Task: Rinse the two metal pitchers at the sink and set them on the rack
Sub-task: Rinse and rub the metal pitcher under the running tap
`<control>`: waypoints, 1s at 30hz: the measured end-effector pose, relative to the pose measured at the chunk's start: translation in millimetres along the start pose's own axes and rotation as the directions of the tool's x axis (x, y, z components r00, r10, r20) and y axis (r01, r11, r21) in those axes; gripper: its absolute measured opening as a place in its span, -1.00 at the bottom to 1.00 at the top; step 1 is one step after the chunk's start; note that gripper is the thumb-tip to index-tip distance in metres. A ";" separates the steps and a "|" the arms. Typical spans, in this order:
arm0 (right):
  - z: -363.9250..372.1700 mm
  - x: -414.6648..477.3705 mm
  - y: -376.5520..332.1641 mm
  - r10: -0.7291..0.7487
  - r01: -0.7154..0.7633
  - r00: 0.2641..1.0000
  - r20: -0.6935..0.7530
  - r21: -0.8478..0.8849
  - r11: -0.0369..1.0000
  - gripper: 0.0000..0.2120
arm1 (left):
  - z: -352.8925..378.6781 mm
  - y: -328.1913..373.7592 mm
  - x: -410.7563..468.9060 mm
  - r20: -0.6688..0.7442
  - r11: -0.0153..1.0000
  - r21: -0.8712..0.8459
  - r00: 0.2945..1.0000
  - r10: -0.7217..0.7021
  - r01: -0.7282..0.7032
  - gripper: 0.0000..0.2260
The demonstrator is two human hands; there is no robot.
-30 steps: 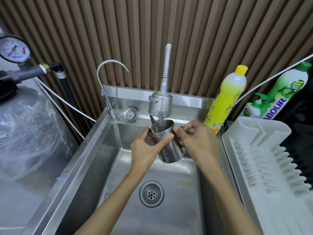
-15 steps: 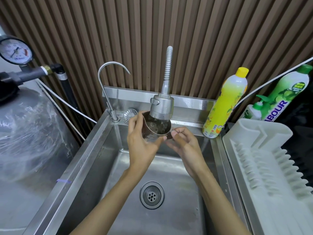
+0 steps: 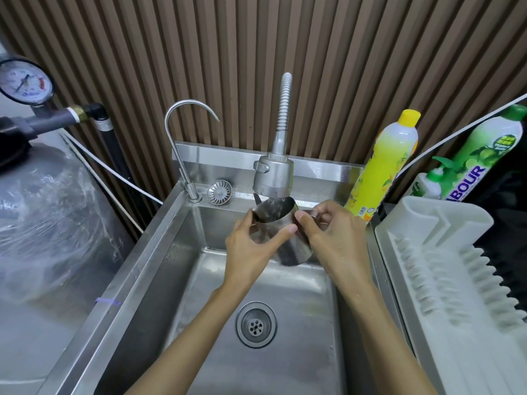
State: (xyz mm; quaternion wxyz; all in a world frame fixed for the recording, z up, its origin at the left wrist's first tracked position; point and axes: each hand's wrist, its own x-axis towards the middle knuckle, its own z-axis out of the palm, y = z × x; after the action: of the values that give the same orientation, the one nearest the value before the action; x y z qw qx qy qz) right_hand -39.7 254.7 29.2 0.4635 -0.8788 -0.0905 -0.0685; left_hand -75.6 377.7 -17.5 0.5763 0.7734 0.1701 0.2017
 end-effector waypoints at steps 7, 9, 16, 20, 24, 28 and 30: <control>7.9 7.7 16.5 0.016 -0.061 0.994 0.110 0.423 0.904 -0.80 | 8.8 3.0 13.8 -0.038 0.978 -0.202 0.998 0.052 -0.058 -0.29; 18.4 8.6 25.7 0.015 -0.128 0.980 0.200 0.565 0.815 -0.81 | 4.8 5.6 17.5 -0.065 0.982 -0.144 0.991 0.116 -0.124 -0.24; 38.6 -3.5 30.7 0.034 -0.248 0.954 0.300 0.718 0.651 -0.89 | -11.4 9.2 11.1 -0.121 0.925 0.247 0.938 0.326 -0.290 -0.15; 27.0 -3.4 23.1 0.065 -0.242 0.952 0.300 0.603 0.760 -0.86 | -17.4 8.8 6.7 -0.158 0.947 0.263 0.960 0.231 -0.185 -0.18; 12.2 2.1 15.0 0.090 -0.156 0.978 0.187 0.372 0.915 -0.75 | -16.0 1.9 3.3 -0.095 0.967 0.233 0.988 0.123 -0.098 -0.46; -1.2 -0.4 0.1 -0.060 0.068 0.996 0.071 -0.109 0.992 -0.75 | -8.3 -4.0 2.8 0.030 0.995 0.088 0.999 0.039 -0.041 -0.62; -4.4 -2.1 -3.3 -0.095 0.100 0.995 0.039 -0.158 0.982 -0.79 | -3.3 -3.4 5.1 0.085 1.000 -0.009 0.996 0.018 -0.017 -0.63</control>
State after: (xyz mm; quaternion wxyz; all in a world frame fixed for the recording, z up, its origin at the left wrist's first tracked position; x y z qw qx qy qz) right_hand -42.7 252.7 33.8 0.3860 -0.9087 -0.1349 -0.0842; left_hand -73.0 384.0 -19.4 0.5846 0.7802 0.1378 0.1744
